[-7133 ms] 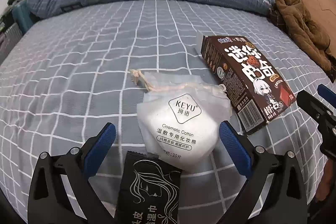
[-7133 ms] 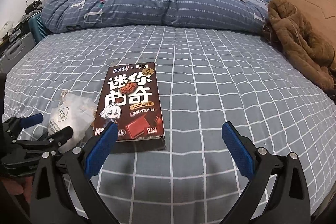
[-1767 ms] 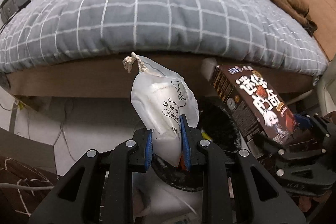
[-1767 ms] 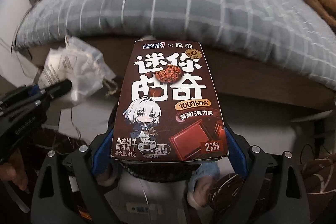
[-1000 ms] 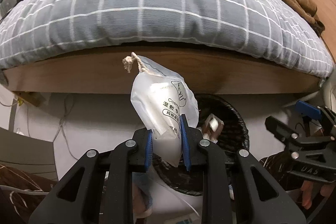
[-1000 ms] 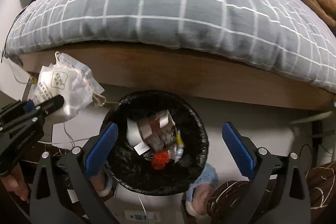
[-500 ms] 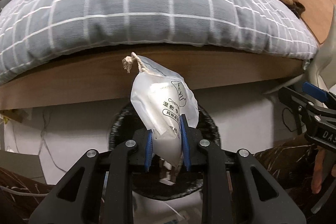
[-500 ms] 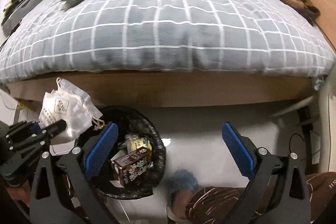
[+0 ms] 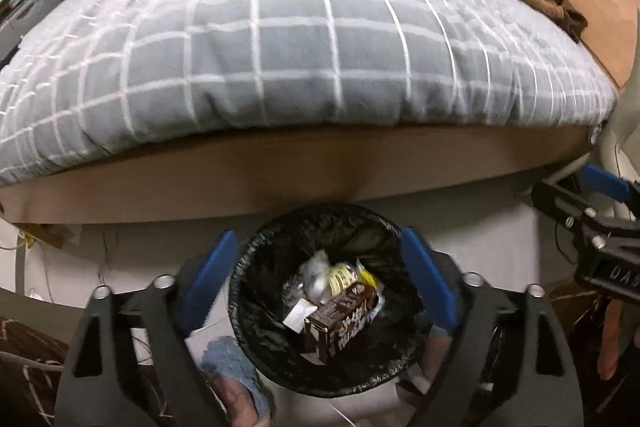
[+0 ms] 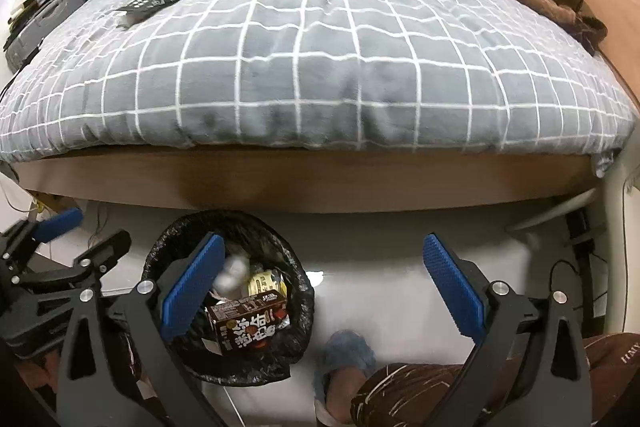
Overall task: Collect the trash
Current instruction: 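Raise both tools back toward the black packet and tissue on the bed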
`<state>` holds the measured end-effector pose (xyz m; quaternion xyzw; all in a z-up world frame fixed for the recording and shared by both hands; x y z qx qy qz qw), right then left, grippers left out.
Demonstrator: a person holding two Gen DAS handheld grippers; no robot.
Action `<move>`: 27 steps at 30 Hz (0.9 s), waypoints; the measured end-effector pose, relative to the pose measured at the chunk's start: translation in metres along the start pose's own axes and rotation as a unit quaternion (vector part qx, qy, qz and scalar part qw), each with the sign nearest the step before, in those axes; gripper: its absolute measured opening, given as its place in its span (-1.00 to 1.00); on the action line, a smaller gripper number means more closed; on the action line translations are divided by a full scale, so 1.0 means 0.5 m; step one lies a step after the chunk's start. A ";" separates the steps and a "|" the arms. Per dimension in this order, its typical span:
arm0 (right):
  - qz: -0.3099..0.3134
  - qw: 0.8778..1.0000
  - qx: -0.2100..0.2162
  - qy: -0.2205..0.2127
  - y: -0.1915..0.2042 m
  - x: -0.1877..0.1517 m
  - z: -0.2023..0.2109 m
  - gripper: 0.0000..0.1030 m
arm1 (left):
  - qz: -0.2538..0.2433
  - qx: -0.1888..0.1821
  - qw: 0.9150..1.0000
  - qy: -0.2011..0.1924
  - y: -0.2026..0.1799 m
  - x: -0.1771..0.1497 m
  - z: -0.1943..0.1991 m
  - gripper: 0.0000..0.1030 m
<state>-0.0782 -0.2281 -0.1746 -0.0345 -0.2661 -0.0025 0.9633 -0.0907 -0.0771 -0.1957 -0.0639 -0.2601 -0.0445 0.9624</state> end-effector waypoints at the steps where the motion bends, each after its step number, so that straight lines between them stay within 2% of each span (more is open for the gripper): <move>1: 0.001 1.000 0.002 -0.008 0.006 0.008 0.007 0.85 | 0.002 0.003 1.000 -0.010 0.008 0.010 0.011 0.84; 2: 0.005 1.000 0.004 -0.018 0.014 0.021 0.018 0.85 | 0.005 0.010 1.000 -0.020 0.018 0.021 0.020 0.89; 11: 0.033 0.997 0.021 -0.072 0.087 0.135 0.048 0.85 | 0.045 0.030 0.996 -0.066 0.118 0.133 0.076 0.89; 16: 0.081 0.989 0.013 -0.125 0.151 0.211 0.068 0.85 | 0.053 0.048 0.993 -0.090 0.174 0.198 0.097 0.89; 20: 0.093 0.987 0.028 -0.130 0.198 0.261 0.050 0.85 | 0.060 0.066 0.991 -0.102 0.223 0.234 0.094 0.89; 27: 0.097 0.985 0.063 -0.127 0.276 0.335 0.009 0.85 | 0.089 0.077 0.987 -0.113 0.308 0.304 0.082 0.89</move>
Point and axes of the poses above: each gripper's, at about its wrist camera, not at the fingertips, and z roughly against the way its jaws point, y to its left, x to its top, the point moved 6 cm from there along -z, roughly the way its jaws point, and after that the axes turned 3 degrees about z, right-handed, at the moved point
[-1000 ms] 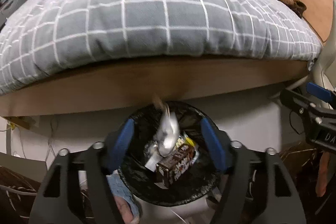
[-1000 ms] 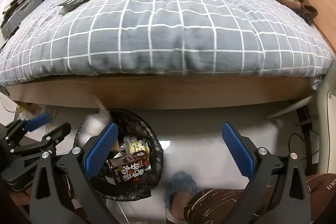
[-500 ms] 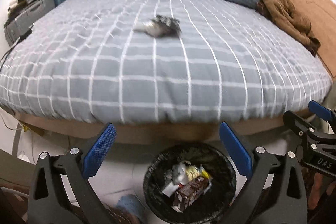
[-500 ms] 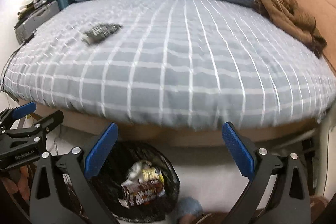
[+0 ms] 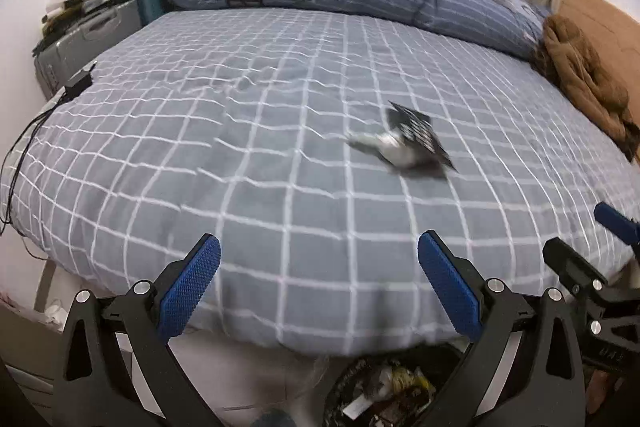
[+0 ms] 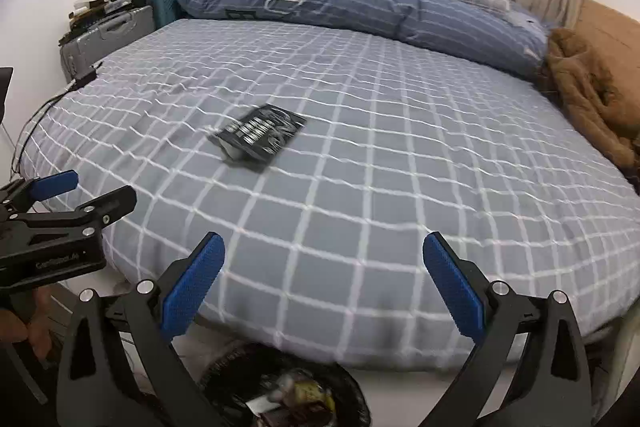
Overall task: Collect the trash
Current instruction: 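Raise both tools back toward the black packet and tissue on the bed, then grasp the black wet-wipe packet with the right tool while the left tool grasps the white tissue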
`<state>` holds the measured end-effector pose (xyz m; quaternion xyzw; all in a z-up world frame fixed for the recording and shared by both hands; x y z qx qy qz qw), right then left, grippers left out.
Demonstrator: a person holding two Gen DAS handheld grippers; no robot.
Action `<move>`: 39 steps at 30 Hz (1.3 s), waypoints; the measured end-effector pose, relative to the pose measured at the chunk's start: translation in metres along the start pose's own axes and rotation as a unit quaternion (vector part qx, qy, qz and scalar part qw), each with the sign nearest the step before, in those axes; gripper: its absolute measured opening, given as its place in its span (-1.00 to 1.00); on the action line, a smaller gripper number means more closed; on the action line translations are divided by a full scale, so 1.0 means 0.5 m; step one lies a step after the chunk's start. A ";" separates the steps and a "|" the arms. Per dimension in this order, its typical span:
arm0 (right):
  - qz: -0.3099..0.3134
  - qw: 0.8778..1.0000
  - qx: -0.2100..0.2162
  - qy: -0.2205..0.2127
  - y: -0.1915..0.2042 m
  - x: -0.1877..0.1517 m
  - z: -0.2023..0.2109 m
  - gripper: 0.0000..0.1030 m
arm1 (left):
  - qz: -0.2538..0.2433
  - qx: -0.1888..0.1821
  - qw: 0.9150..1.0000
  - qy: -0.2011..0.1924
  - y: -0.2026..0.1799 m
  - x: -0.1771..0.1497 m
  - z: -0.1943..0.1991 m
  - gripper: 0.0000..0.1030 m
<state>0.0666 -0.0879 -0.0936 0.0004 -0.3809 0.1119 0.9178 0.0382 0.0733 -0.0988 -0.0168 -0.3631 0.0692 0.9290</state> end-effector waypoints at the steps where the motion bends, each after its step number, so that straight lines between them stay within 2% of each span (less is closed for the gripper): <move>1: -0.001 1.000 0.004 0.000 0.006 0.009 -0.008 0.85 | 0.004 0.002 1.000 -0.004 0.007 0.009 -0.001 0.89; 7: 0.005 0.999 0.031 -0.006 0.066 0.077 -0.076 0.85 | 0.016 0.019 1.000 -0.014 0.061 0.067 -0.034 0.89; 12: 0.022 0.999 0.036 0.012 0.106 0.112 -0.156 0.79 | 0.024 0.029 0.999 -0.008 0.106 0.102 -0.074 0.89; 15: 0.015 0.998 0.043 0.032 0.111 0.120 -0.201 0.66 | 0.028 0.029 0.999 -0.006 0.119 0.119 -0.092 0.89; 19: 0.001 0.997 0.055 0.056 0.107 0.124 -0.242 0.31 | 0.025 0.026 0.999 -0.008 0.123 0.138 -0.105 0.89; 21: -0.004 0.996 0.062 0.059 0.108 0.122 -0.246 0.18 | 0.023 0.025 0.999 -0.007 0.122 0.144 -0.111 0.89; 23: 0.000 0.996 0.064 0.058 0.111 0.123 -0.244 -0.08 | 0.022 0.023 0.999 -0.006 0.121 0.148 -0.117 0.89; 28: -0.007 0.996 0.074 0.048 0.100 0.130 -0.227 -0.26 | 0.020 0.014 1.000 -0.004 0.109 0.153 -0.118 0.89; 29: -0.007 0.996 0.074 0.045 0.098 0.132 -0.222 -0.37 | 0.019 0.011 1.000 -0.004 0.103 0.153 -0.118 0.89; 34: -0.010 0.997 0.066 0.041 0.075 0.131 -0.206 -0.40 | 0.013 0.005 1.000 -0.003 0.080 0.153 -0.120 0.89; 39: -0.038 0.996 0.054 0.057 0.030 0.124 -0.221 -0.41 | 0.013 -0.008 1.000 -0.003 0.046 0.157 -0.118 0.89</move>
Point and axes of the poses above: each gripper's, at about its wrist camera, not at the fingertips, and z roughly against the way its jaws point, y to its left, x to its top, the point moved 6 cm from there along -z, roughly the way its jaws point, and after that the axes turned 3 degrees about z, right-handed, at the moved point
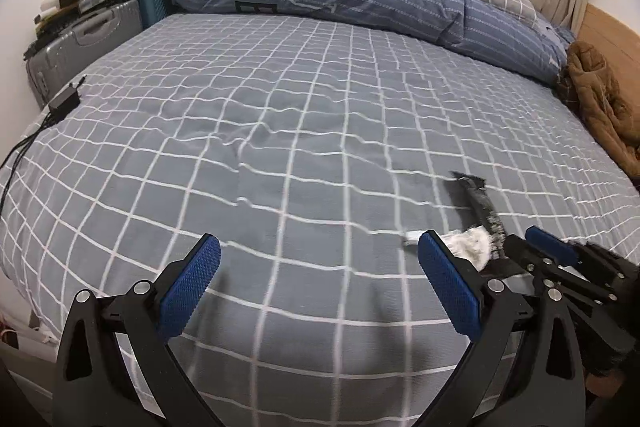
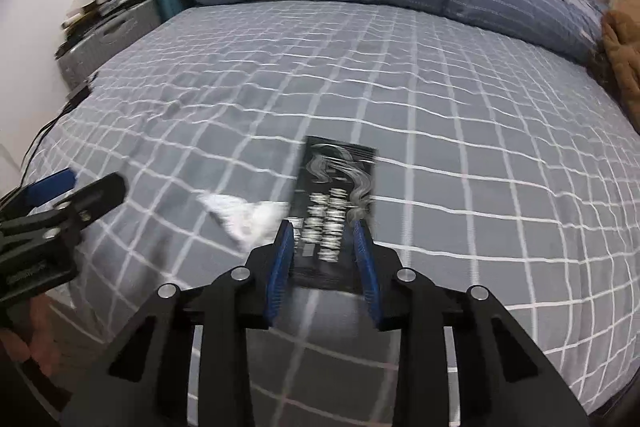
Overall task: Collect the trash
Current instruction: 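Grasp the black wet-wipe packet with the right tool while the left tool grasps the white tissue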
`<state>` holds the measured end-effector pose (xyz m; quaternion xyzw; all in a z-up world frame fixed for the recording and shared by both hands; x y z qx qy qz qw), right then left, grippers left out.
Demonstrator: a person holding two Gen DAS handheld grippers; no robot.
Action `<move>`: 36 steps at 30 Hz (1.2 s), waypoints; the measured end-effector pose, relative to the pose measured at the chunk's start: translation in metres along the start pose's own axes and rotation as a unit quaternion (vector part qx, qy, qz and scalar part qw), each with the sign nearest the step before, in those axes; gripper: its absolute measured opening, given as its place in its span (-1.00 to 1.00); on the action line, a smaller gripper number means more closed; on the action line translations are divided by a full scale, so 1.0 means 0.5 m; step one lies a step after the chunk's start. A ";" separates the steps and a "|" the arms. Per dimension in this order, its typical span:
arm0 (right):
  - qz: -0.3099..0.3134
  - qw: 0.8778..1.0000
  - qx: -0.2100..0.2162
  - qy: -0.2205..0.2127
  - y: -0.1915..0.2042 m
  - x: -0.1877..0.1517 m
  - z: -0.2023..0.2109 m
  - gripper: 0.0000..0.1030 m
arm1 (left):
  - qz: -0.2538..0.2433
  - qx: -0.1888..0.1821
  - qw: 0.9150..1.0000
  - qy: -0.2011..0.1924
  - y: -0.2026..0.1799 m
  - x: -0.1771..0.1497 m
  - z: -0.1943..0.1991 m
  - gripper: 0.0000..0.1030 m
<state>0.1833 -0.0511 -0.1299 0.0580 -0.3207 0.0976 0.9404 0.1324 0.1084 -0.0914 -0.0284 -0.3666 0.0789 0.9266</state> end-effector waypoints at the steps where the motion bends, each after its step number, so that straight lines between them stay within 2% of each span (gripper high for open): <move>1: -0.009 1.000 0.000 0.006 -0.011 0.001 -0.004 -0.41 | -0.001 -0.002 1.000 -0.001 -0.005 0.001 0.001 0.89; 3: -0.012 1.000 0.004 0.010 -0.016 0.006 -0.008 -0.40 | -0.008 -0.003 1.000 -0.002 -0.019 0.003 0.000 0.89; 5: -0.016 1.000 0.010 0.005 -0.018 0.017 -0.006 -0.10 | -0.009 -0.004 1.000 -0.001 -0.023 0.003 -0.004 0.89; 9: -0.037 0.999 0.027 0.002 -0.024 0.047 -0.014 0.16 | -0.006 -0.005 1.000 0.001 -0.018 0.006 -0.009 0.89; 19: -0.059 0.995 0.055 0.063 -0.020 0.065 -0.107 0.22 | 0.005 -0.002 1.000 0.014 0.018 0.017 -0.037 0.89; 24: -0.067 0.993 0.061 0.074 -0.018 0.061 -0.122 -0.06 | 0.005 -0.002 1.000 0.019 0.022 0.021 -0.047 0.89; 26: -0.065 0.994 0.055 0.075 -0.020 0.060 -0.122 -0.30 | 0.005 -0.002 1.000 0.022 0.021 0.019 -0.051 0.89; 31: -0.066 0.993 0.058 0.074 -0.025 0.056 -0.119 -0.43 | 0.001 -0.003 1.000 0.022 0.013 0.018 -0.052 0.89; 36: -0.068 0.995 0.053 0.054 -0.041 0.064 -0.092 -0.45 | -0.007 -0.008 0.999 0.030 -0.007 0.016 -0.060 0.89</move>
Point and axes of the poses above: each gripper's, at about its wrist camera, not at the fingertips, and z roughly against the way its jaws point, y to its left, x to its top, the point moved 6 cm from there along -z, roughly the way its jaws point, and after that the axes turned 3 degrees about z, right-handed, at the moved point
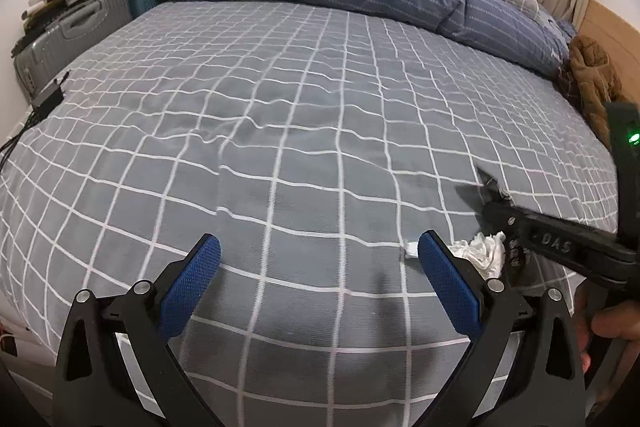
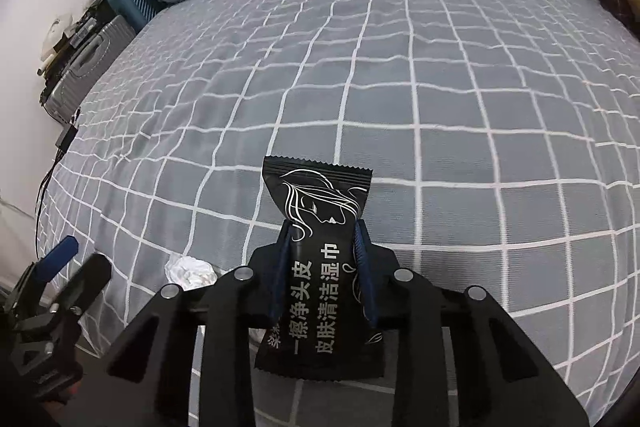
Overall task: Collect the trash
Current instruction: 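Grasp the black wet-wipe packet with the right tool while the left tool grasps the white tissue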
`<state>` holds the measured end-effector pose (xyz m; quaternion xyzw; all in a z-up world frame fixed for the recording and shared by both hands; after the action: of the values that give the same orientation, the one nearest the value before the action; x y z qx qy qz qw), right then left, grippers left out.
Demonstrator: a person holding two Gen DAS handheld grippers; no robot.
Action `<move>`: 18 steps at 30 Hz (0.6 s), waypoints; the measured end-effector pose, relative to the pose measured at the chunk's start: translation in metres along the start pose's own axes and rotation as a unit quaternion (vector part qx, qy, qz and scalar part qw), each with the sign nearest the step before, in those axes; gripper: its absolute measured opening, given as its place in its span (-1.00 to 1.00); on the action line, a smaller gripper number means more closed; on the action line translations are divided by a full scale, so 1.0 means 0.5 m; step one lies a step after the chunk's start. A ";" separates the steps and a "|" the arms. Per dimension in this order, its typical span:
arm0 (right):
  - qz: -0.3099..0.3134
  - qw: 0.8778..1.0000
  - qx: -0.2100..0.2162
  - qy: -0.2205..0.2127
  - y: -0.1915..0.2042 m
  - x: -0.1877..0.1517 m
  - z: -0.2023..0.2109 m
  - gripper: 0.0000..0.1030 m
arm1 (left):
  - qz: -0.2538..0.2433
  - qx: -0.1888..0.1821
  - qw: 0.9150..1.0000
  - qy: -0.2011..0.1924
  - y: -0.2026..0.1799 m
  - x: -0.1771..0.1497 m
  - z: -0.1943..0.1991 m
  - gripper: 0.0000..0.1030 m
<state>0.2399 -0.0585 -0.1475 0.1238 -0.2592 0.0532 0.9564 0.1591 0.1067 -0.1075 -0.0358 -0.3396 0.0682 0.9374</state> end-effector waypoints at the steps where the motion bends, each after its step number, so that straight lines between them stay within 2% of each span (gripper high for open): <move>1: 0.001 1.000 -0.003 -0.004 -0.002 0.001 0.006 -0.45 | -0.002 -0.005 1.000 0.001 -0.010 0.000 -0.001 0.89; 6: 0.007 0.999 -0.023 -0.027 -0.050 0.004 0.054 -0.45 | -0.024 -0.025 0.999 0.004 -0.074 -0.005 -0.005 0.89; 15: -0.004 0.998 -0.045 -0.045 -0.174 -0.010 0.132 -0.45 | -0.053 -0.033 0.998 0.022 -0.186 -0.026 -0.045 0.87; 17: -0.006 0.998 -0.047 -0.047 -0.196 -0.013 0.142 -0.45 | -0.056 -0.030 0.998 0.026 -0.200 -0.031 -0.056 0.81; 18: -0.007 0.998 -0.049 -0.048 -0.209 -0.016 0.148 -0.45 | -0.057 -0.027 0.998 0.031 -0.206 -0.034 -0.064 0.65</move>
<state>0.2144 -0.1791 -0.1116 0.0807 -0.3059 0.0281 0.9482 0.1772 0.0015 -0.1312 -0.0432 -0.3134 0.0040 0.9486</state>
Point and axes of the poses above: each gripper's, at about its wrist camera, not at the fingertips, and z roughly against the way its jaws point, y to its left, x to its top, the point moved 6 cm from there along -z, roughly the way its jaws point, and after that the axes turned 3 degrees about z, right-handed, at the moved point
